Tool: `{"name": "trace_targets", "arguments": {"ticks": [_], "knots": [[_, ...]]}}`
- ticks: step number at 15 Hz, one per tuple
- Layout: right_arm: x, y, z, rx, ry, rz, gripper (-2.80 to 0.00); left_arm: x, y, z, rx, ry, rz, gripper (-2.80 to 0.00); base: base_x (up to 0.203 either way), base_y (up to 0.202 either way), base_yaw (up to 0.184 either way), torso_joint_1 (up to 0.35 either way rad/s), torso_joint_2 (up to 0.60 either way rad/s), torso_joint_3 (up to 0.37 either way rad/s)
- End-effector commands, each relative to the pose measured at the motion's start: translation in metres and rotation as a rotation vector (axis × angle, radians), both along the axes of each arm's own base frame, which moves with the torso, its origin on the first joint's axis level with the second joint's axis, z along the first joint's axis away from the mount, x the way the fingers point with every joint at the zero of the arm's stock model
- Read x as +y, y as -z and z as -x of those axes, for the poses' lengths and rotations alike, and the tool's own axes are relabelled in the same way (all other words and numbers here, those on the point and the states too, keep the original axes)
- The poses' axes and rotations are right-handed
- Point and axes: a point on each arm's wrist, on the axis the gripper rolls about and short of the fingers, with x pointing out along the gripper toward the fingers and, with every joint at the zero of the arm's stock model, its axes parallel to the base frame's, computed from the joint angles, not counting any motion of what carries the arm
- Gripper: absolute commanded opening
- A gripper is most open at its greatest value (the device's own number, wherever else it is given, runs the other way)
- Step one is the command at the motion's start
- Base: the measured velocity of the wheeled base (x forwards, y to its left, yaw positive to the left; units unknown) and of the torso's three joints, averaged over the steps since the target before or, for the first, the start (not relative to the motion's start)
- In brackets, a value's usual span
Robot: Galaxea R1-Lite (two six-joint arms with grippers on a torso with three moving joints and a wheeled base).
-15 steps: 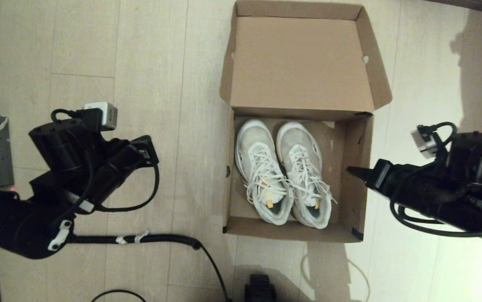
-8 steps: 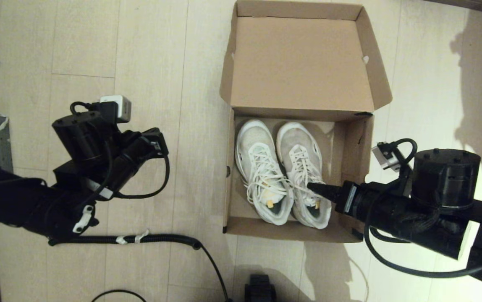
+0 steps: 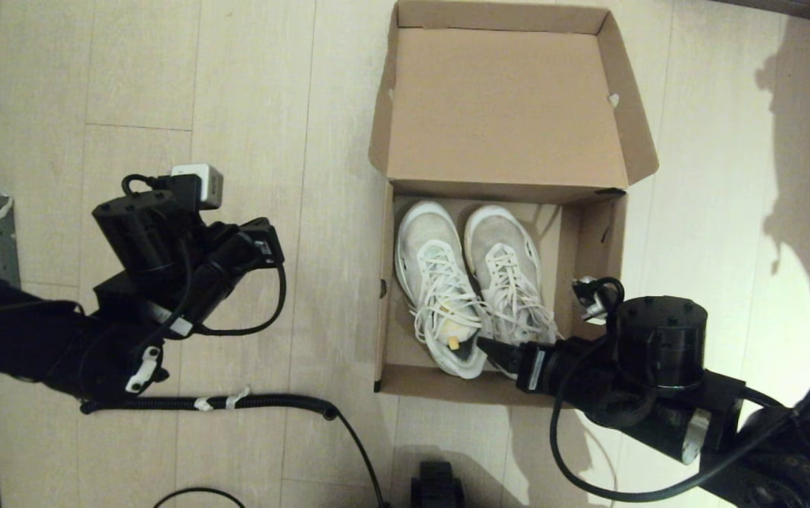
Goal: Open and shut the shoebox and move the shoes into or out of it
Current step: Put the shoes out of the shoe box
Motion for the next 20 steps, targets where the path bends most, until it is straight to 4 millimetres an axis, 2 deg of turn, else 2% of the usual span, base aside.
{"name": "trace_targets", "arguments": {"ticks": [1, 5, 7, 10, 12, 13, 20], "knots": [[0.005, 0.023, -0.007, 0.031, 0.001, 0.030, 0.00, 0.000, 0.000, 0.000, -0.004, -0.002, 0.001, -2.80, 0.000, 0.000, 0.000, 0.000, 0.00, 0.000], [0.010, 0.039, -0.017, 0.015, 0.000, 0.055, 0.00, 0.000, 0.001, 0.000, -0.002, -0.002, 0.000, -2.80, 0.000, 0.000, 0.000, 0.000, 0.00, 0.000], [0.014, 0.054, -0.025, -0.003, 0.025, 0.103, 0.00, 0.000, 0.000, 0.002, -0.006, -0.003, 0.004, -2.80, 0.000, 0.000, 0.000, 0.000, 0.00, 0.000], [0.022, 0.071, -0.039, -0.113, 0.066, 0.107, 0.00, 0.002, -0.002, 0.004, -0.009, -0.005, 0.006, -2.80, 0.000, 0.000, 0.000, 0.000, 0.00, 0.000], [0.023, 0.076, -0.041, -0.117, 0.081, 0.114, 0.00, 0.003, 0.001, 0.007, 0.001, -0.005, 0.004, -2.80, 0.000, 0.000, 0.000, 0.000, 0.00, 0.000], [0.023, 0.076, -0.041, -0.117, 0.087, 0.115, -2.80, 0.003, 0.002, 0.008, 0.000, -0.005, 0.005, -2.80, 0.000, 0.000, 0.000, 0.000, 0.00, 0.000], [0.025, 0.069, -0.046, -0.150, 0.115, 0.101, -2.80, 0.003, 0.005, 0.009, -0.008, -0.006, 0.007, -2.80, 0.000, 0.000, 0.000, 0.000, 0.00, 0.000]]}}
